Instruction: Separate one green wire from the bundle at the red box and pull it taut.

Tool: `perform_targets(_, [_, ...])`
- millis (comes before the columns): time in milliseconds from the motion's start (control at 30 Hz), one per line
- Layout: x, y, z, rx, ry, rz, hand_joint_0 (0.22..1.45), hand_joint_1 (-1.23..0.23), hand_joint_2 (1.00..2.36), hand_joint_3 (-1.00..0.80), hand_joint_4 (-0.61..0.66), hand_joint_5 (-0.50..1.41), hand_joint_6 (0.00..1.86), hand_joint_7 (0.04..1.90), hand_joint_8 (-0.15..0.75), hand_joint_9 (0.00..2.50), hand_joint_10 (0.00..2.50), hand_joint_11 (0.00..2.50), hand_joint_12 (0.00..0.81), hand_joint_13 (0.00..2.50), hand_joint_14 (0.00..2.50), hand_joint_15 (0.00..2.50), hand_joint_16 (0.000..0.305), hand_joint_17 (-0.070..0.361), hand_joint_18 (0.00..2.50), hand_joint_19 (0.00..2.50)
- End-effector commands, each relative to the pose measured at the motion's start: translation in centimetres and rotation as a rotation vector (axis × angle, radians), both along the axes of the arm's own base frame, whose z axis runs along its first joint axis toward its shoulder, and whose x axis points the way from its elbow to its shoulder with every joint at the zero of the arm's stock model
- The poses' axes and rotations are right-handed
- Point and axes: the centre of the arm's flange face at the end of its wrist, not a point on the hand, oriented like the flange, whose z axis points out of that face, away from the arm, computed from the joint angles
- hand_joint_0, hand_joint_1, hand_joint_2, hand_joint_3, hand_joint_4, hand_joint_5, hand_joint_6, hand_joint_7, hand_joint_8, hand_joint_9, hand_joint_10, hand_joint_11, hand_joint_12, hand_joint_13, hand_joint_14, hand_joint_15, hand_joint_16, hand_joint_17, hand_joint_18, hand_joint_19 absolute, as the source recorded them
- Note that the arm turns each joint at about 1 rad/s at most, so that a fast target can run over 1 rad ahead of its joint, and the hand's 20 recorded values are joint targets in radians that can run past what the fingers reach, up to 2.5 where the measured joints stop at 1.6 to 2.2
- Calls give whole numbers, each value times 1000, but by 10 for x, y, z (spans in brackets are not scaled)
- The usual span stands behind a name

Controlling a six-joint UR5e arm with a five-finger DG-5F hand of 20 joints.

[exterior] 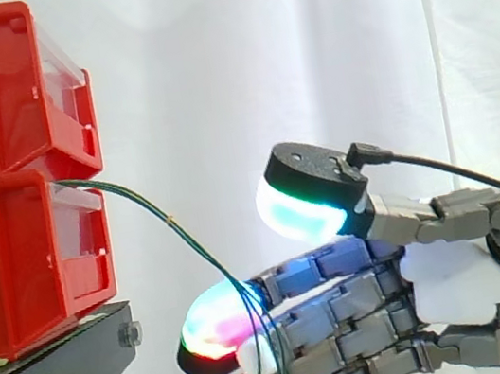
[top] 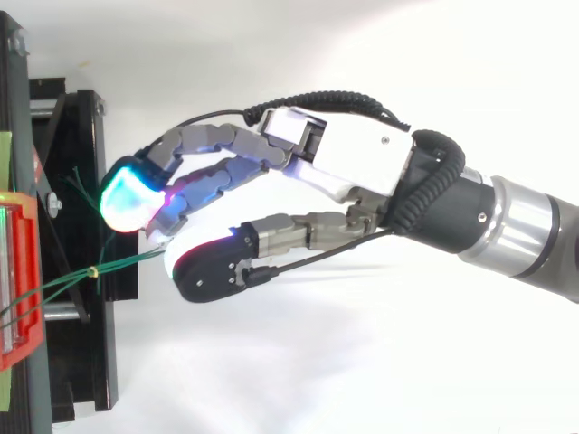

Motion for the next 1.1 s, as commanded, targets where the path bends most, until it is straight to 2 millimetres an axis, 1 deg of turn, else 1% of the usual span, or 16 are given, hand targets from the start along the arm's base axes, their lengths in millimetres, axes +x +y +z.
perform_targets(0, [6, 0, 8, -1, -11, 3, 586, -559, 1003, -460, 303, -167, 503, 836, 290, 857, 10, 394, 310, 693, 9, 285, 42, 95, 638, 383])
perform_targets(133, [8, 0, 11, 0, -19, 3, 587, -558, 1003, -458, 318, -158, 503, 866, 291, 858, 12, 395, 310, 694, 10, 286, 42, 94, 642, 391])
perform_targets(500, [12, 7, 16, -26, -43, 5, 594, -558, 1003, -460, 327, -138, 503, 939, 295, 893, 10, 399, 308, 709, 9, 278, 41, 93, 651, 391])
perform_targets(533, [12, 9, 9, -25, -35, 7, 595, -557, 1003, -460, 332, -137, 503, 944, 294, 893, 12, 399, 307, 715, 9, 283, 41, 93, 654, 390])
perform_targets(800, [13, 16, 8, -26, -45, 19, 632, -536, 1004, -451, 335, -130, 503, 956, 294, 912, 10, 404, 300, 729, 9, 284, 41, 91, 668, 389])
perform_targets(867, [14, 17, -1, -28, -43, 18, 636, -531, 1004, -450, 329, -130, 503, 958, 292, 918, 10, 399, 301, 734, 10, 283, 41, 91, 672, 381])
perform_targets(933, [17, 17, -1, -23, -66, 19, 636, -531, 1005, -449, 329, -130, 503, 954, 293, 920, 10, 410, 302, 734, 10, 286, 41, 91, 672, 380])
perform_targets(967, [17, 19, -6, -21, -68, 21, 637, -530, 1004, -453, 330, -130, 503, 958, 293, 920, 12, 405, 303, 736, 12, 282, 41, 91, 673, 389])
perform_targets(1067, [18, 17, -5, -15, -74, 22, 634, -536, 1004, -452, 331, -130, 503, 957, 295, 918, 12, 411, 301, 736, 10, 287, 40, 91, 673, 380])
